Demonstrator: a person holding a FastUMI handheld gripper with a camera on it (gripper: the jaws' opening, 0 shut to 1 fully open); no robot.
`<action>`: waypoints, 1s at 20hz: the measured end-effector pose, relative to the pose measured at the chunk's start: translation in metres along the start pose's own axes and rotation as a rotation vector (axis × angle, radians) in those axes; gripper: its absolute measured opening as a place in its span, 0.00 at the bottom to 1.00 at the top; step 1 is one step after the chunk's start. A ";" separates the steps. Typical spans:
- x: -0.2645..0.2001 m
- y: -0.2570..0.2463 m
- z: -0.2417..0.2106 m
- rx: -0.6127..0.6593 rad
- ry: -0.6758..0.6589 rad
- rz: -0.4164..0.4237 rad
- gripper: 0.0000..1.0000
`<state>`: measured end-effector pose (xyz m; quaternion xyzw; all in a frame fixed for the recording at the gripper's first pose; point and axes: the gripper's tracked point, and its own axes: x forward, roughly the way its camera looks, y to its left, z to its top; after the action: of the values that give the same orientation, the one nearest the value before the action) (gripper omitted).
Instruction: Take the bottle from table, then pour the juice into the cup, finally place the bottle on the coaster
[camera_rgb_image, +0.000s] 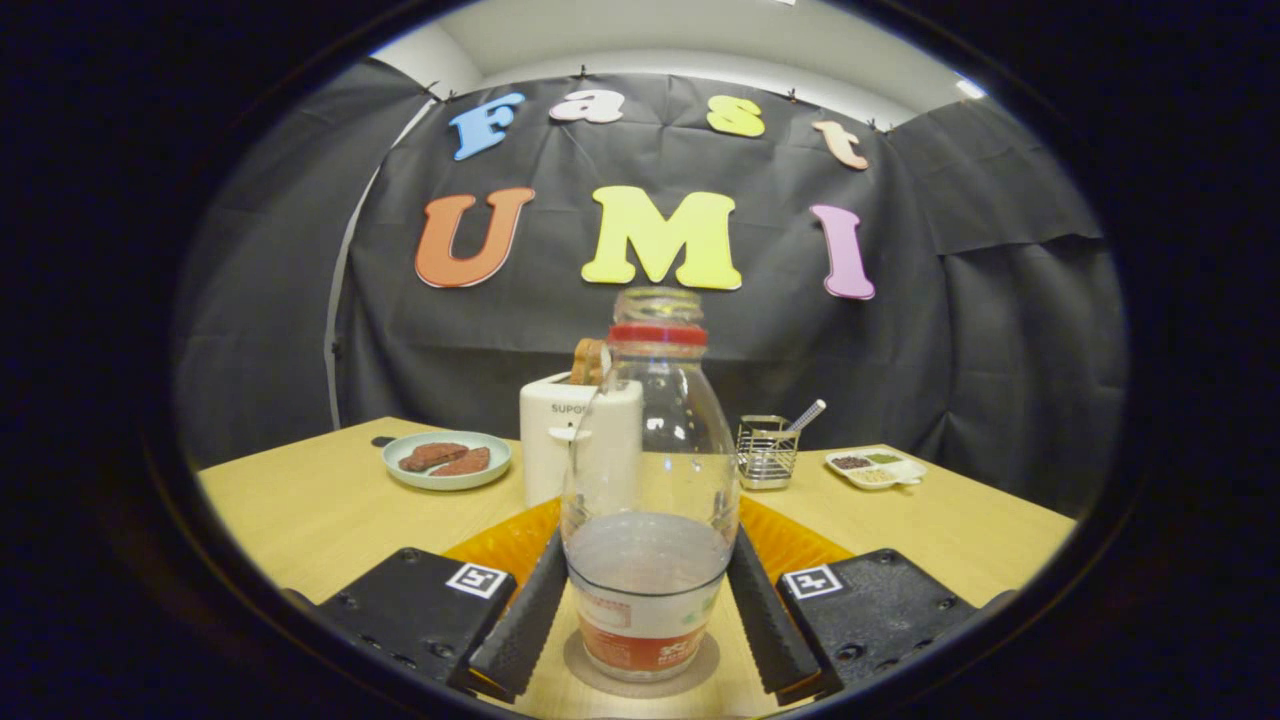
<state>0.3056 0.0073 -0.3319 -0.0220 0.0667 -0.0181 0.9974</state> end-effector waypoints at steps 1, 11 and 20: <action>-0.001 -0.001 0.003 0.003 -0.009 -0.003 0.87; -0.015 0.006 0.034 -0.010 -0.073 0.011 1.00; -0.058 0.002 0.090 -0.045 -0.138 0.009 1.00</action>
<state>0.2599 0.0152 -0.2354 -0.0455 -0.0018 -0.0103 0.9989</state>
